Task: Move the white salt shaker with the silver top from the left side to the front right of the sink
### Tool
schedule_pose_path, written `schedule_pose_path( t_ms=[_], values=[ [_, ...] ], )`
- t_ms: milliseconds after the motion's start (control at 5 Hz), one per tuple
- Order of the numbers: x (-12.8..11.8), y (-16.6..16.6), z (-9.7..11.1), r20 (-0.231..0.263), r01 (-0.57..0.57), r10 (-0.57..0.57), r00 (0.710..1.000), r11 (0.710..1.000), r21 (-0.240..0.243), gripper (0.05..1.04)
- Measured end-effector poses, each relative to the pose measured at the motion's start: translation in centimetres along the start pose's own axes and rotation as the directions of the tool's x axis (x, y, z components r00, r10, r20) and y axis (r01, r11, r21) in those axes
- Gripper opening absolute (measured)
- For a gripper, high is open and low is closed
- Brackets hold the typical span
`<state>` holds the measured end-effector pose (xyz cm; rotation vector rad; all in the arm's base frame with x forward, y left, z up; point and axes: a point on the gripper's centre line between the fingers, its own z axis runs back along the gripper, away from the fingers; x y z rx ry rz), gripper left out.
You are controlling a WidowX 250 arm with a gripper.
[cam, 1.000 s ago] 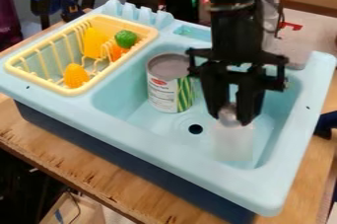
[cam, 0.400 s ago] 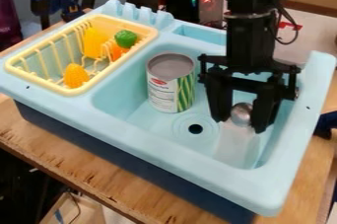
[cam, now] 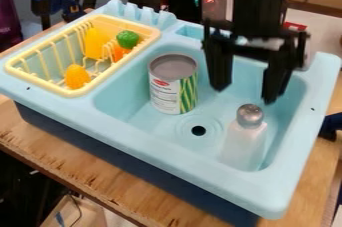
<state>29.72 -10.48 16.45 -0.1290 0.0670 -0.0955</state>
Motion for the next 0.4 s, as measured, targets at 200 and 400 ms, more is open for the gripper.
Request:
schedule_pose_path(
  t_ms=[200, 400],
  values=[
    [-0.3, 2.0, 2.6, 0.073, -0.03, 0.029, 0.997, 0.999, 0.02, 1.008],
    [-1.7, 4.4, 4.8, 0.094, -0.04, 0.026, 0.995, 0.988, 0.15, 1.008]
  ],
)
